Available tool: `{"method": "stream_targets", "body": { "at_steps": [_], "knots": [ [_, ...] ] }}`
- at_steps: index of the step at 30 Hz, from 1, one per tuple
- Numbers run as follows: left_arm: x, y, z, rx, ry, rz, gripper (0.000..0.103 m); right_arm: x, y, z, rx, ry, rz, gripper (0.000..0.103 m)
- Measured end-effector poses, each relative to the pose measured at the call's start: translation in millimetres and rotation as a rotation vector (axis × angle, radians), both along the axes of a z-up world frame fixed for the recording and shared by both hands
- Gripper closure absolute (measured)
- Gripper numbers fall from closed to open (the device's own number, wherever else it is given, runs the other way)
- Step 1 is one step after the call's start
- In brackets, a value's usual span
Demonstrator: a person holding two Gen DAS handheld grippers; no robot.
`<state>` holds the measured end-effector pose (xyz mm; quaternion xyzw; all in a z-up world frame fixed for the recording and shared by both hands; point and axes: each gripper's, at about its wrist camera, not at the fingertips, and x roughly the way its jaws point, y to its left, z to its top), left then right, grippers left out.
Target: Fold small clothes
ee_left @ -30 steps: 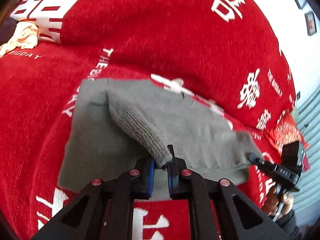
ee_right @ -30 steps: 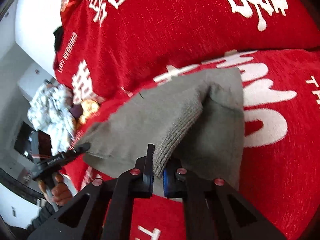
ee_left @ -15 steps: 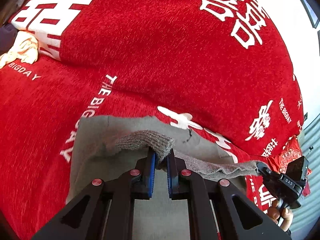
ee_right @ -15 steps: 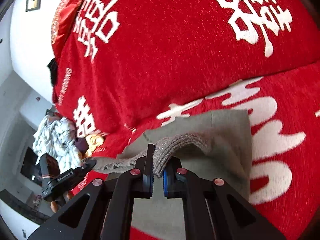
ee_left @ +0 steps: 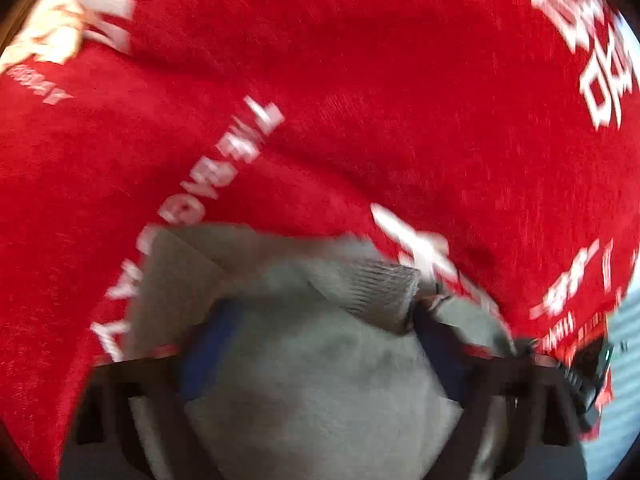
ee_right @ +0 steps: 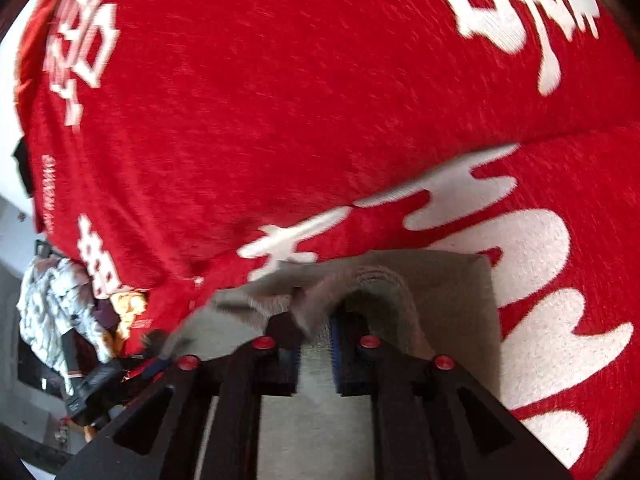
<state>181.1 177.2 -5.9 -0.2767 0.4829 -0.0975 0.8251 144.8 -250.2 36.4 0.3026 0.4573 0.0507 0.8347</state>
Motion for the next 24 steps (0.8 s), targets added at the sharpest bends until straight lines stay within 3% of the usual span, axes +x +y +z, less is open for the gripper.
{"method": "stream_targets", "body": {
  "at_steps": [3, 4, 7, 11, 14, 15, 18, 20, 24],
  "knots": [
    [-5, 20, 5, -0.033, -0.005, -0.004, 0.007, -7, -6, 3, -0.061, -0.017, -0.018, 0.042],
    [-9, 28, 9, -0.034, -0.016, 0.005, 0.007, -12, -9, 5, -0.076, -0.032, -0.027, 0.037],
    [-21, 39, 24, 0.021, -0.076, 0.002, 0.007, -25, -16, 14, -0.092, -0.066, -0.049, 0.037],
    [-22, 14, 37, 0.082, -0.103, -0.093, 0.007, -30, -4, 23, -0.174, -0.085, -0.002, 0.037],
    [-15, -35, 38, 0.213, -0.127, -0.198, 0.007, -23, 16, 20, -0.216, -0.068, 0.056, 0.037],
    [-11, -54, 36, 0.288, -0.134, -0.227, 0.007, -20, 25, 17, -0.237, -0.061, 0.081, 0.037],
    [4, -86, 17, 0.419, -0.108, -0.288, 0.007, -5, 47, 6, -0.359, -0.026, 0.142, 0.037],
    [17, -89, -1, 0.493, -0.048, -0.274, 0.007, 3, 48, -5, -0.382, 0.012, 0.16, 0.037],
    [31, -65, -25, 0.515, 0.037, -0.197, 0.007, 9, 34, -27, -0.411, 0.086, 0.142, 0.038]
  ]
}}
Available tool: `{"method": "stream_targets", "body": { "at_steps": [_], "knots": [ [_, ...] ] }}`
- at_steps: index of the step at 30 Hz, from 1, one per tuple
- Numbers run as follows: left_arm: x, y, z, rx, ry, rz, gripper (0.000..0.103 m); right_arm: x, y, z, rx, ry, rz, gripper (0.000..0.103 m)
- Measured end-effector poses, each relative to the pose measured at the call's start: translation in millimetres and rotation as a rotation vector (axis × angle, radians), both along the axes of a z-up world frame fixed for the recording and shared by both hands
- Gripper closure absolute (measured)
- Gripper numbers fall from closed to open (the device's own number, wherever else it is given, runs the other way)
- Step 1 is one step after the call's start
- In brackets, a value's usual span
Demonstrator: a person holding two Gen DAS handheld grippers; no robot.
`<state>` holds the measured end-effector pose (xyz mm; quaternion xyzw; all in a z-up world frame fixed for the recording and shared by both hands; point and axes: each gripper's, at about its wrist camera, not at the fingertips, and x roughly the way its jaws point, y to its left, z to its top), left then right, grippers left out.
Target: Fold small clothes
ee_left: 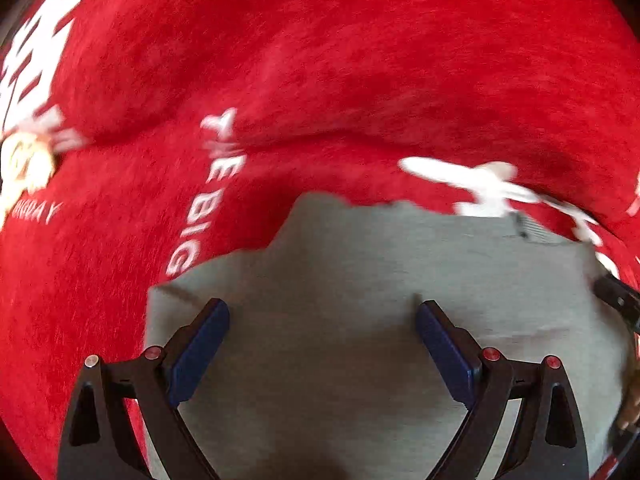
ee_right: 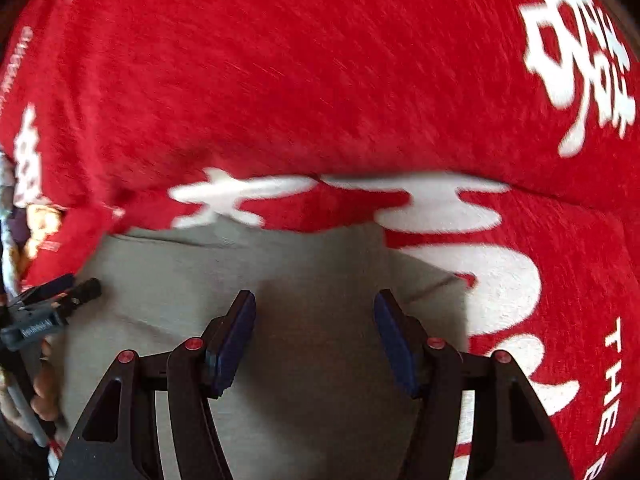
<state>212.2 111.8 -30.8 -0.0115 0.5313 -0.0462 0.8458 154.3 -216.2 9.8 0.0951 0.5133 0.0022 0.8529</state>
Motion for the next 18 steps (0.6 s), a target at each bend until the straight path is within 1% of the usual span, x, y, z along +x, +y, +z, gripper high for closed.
{"method": "stream_targets", "body": {
  "at_steps": [1, 2, 3, 4, 6, 7, 11, 15, 18],
  "knots": [
    [-1, 3, -2, -0.011, 0.013, 0.013, 0.007, -1, -4, -1, 0.008, -0.01, -0.004, 0.038],
    [1, 12, -5, -0.052, 0.04, 0.029, 0.007, -2, -8, -1, 0.004, -0.017, -0.018, 0.038],
    [0, 16, -4, -0.062, 0.043, 0.042, 0.007, -2, -10, -2, 0.004, -0.011, -0.028, 0.038],
    [-2, 20, -1, -0.05, 0.032, 0.06, 0.007, -3, -12, -1, 0.005, -0.011, -0.038, 0.038],
    [-11, 21, 7, -0.041, -0.001, 0.053, 0.007, -6, -8, 4, -0.071, 0.002, -0.065, 0.037],
    [-17, 20, 12, -0.04, -0.02, 0.041, 0.007, -10, -4, 8, -0.089, -0.007, -0.058, 0.037],
    [-53, 6, 38, -0.038, -0.103, -0.042, 0.007, -38, 26, 35, -0.125, -0.094, 0.019, 0.037],
    [-78, -5, 53, -0.07, -0.139, -0.087, 0.007, -60, 63, 43, -0.152, -0.11, 0.106, 0.036],
    [-98, -18, 55, -0.05, -0.164, -0.123, 0.007, -70, 87, 36, -0.207, -0.095, 0.164, 0.036]
  ]
}}
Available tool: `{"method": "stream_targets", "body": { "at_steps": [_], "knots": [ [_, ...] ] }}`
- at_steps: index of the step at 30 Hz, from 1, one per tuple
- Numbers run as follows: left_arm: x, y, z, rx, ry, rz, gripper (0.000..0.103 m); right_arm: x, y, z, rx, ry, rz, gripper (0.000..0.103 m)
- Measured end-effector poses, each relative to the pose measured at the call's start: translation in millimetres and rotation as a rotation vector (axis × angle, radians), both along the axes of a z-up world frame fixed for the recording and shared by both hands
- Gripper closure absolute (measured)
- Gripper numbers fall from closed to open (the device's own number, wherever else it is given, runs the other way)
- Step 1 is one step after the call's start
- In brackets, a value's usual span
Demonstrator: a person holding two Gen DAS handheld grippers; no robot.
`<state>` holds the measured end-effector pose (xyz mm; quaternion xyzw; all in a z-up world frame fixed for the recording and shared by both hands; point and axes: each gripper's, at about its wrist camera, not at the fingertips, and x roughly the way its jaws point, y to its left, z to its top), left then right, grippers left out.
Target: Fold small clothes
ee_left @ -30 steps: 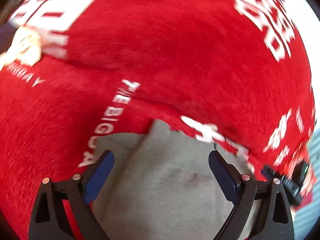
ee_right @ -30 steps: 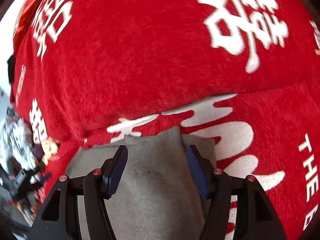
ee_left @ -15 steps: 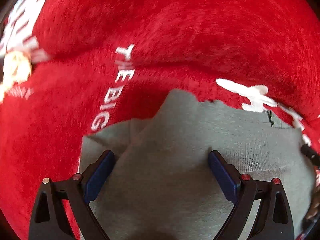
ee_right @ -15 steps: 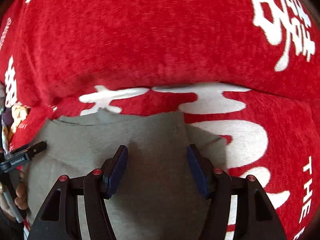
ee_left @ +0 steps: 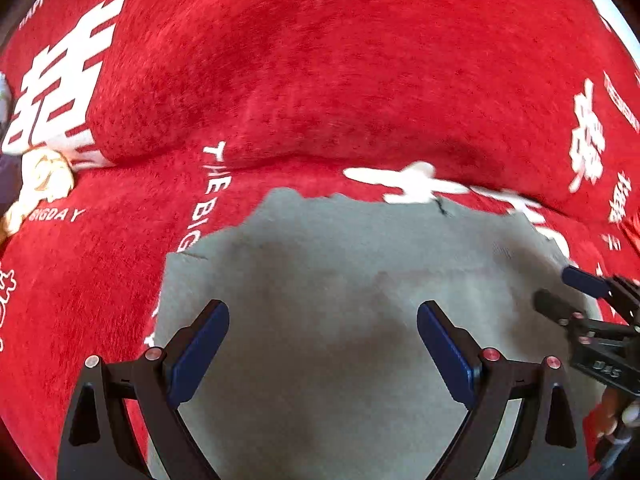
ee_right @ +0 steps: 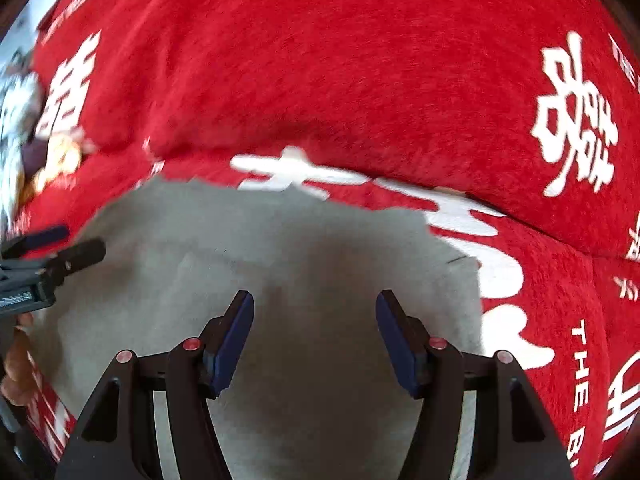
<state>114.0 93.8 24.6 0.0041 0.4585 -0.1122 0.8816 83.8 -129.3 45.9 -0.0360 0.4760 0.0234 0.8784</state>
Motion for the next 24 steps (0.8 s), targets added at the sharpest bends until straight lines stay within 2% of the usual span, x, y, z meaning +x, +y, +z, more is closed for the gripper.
{"method": "stream_targets", "body": {
  "at_steps": [4, 6, 9, 11, 14, 16, 20, 22, 24],
  "knots": [
    [-8, 3, -15, 0.053, 0.025, 0.007, 0.007, -10, -9, -15, -0.045, 0.037, -0.031, 0.036],
    [-8, 18, -34, 0.083, 0.063, 0.038, 0.006, -17, -25, -17, -0.012, 0.03, -0.051, 0.036],
    [-16, 47, -31, -0.011, 0.063, 0.067, 0.005, -26, -49, -12, 0.024, 0.028, -0.087, 0.036],
    [-27, 62, -23, -0.014, 0.044, 0.109, 0.005, -32, -61, -9, 0.007, 0.032, -0.121, 0.036],
    [-41, 95, -19, -0.098, 0.054, 0.146, 0.005, -41, -70, -2, 0.029, 0.03, -0.147, 0.035],
    [-53, 121, -21, -0.143, 0.069, 0.189, 0.005, -50, -70, 4, 0.011, 0.022, -0.169, 0.034],
    [-68, 161, -37, -0.279, 0.132, 0.258, 0.005, -68, -61, 14, 0.063, -0.001, -0.161, 0.034],
    [-74, 165, -44, -0.335, 0.16, 0.26, 0.005, -76, -50, 18, 0.077, -0.013, -0.146, 0.034],
    [-77, 159, -46, -0.343, 0.162, 0.241, 0.005, -81, -36, 21, 0.098, -0.017, -0.126, 0.034]
  ]
}}
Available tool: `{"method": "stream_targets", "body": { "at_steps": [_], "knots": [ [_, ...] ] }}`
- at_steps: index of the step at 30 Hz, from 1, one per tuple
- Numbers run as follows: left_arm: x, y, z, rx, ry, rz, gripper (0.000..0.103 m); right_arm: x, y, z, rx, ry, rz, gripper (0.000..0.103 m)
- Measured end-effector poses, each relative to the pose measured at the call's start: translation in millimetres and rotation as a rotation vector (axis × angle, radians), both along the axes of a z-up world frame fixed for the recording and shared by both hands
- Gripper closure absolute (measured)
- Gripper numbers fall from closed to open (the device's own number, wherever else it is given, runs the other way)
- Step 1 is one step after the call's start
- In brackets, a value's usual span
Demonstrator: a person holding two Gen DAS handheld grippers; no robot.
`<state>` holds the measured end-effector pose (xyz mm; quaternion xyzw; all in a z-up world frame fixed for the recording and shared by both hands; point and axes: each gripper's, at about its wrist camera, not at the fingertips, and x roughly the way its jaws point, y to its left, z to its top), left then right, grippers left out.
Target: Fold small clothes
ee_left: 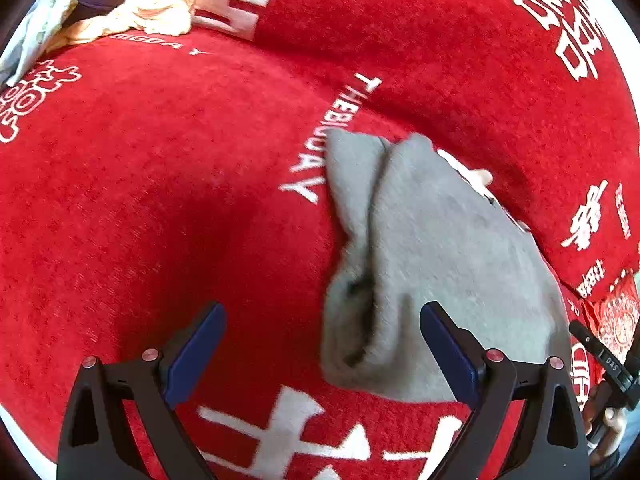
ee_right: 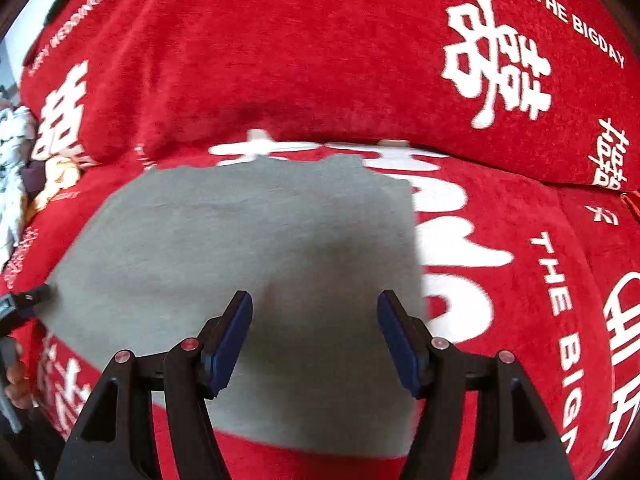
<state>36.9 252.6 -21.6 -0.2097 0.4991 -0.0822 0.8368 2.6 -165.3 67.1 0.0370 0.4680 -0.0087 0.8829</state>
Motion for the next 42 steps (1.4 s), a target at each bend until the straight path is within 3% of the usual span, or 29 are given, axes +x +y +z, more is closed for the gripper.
{"method": "stream_targets", "body": {
  "at_steps": [5, 8, 12, 14, 17, 18, 21, 28, 34, 42],
  "knots": [
    [8, -27, 0, -0.025, -0.022, -0.072, 0.005, -8, 37, 5, 0.026, -0.006, 0.062, 0.034],
    [17, -33, -1, -0.048, -0.032, -0.066, 0.005, -11, 56, 5, 0.017, 0.0, 0.096, 0.034],
    [19, -32, -1, -0.188, -0.09, -0.125, 0.005, -11, 70, 4, 0.015, 0.011, 0.123, 0.034],
    [19, -32, -3, -0.202, -0.109, -0.125, 0.009, -7, 76, 4, 0.017, 0.016, 0.138, 0.034],
    [17, -27, -6, -0.236, -0.135, -0.097, 0.042, 6, 89, 7, 0.017, 0.033, 0.165, 0.034],
    [18, -23, -10, -0.277, -0.121, -0.097, 0.064, 13, 94, 9, 0.02, 0.037, 0.176, 0.034],
    [25, -17, -17, -0.349, -0.083, -0.081, 0.073, 39, 114, 12, 0.055, 0.068, 0.212, 0.034],
    [22, -34, 1, -0.224, -0.157, -0.087, 0.079, 125, 189, -4, 0.135, 0.194, 0.28, 0.028],
    [16, -53, 15, -0.079, -0.221, -0.091, 0.079, 189, 245, -32, 0.199, 0.374, 0.307, 0.025],
    [5, -82, 30, 0.096, -0.315, -0.137, 0.079, 227, 299, -47, 0.138, 0.563, 0.364, 0.024]
  ]
}}
